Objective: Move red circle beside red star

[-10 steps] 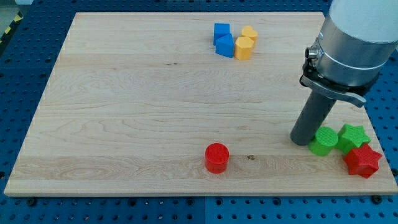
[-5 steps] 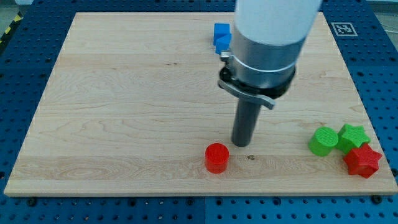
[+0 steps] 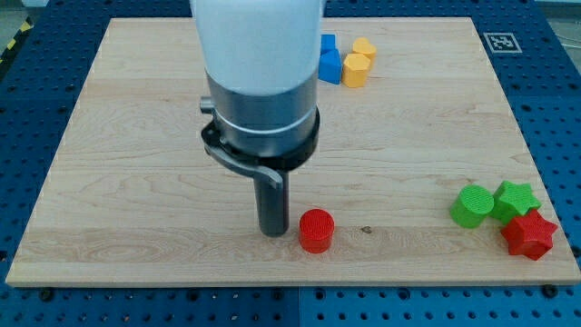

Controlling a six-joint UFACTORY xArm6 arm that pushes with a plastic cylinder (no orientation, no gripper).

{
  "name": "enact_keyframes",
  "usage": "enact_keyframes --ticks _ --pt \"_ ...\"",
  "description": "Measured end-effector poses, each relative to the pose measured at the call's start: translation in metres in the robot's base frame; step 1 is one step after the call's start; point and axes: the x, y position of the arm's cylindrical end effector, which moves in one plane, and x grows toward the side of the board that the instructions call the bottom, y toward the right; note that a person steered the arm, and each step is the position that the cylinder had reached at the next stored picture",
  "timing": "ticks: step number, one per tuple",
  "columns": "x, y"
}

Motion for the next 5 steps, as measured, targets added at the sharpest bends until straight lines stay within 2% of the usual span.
enact_keyframes --ticks 4,5 --pt "0.005 0.128" --pt "0.016 0.135"
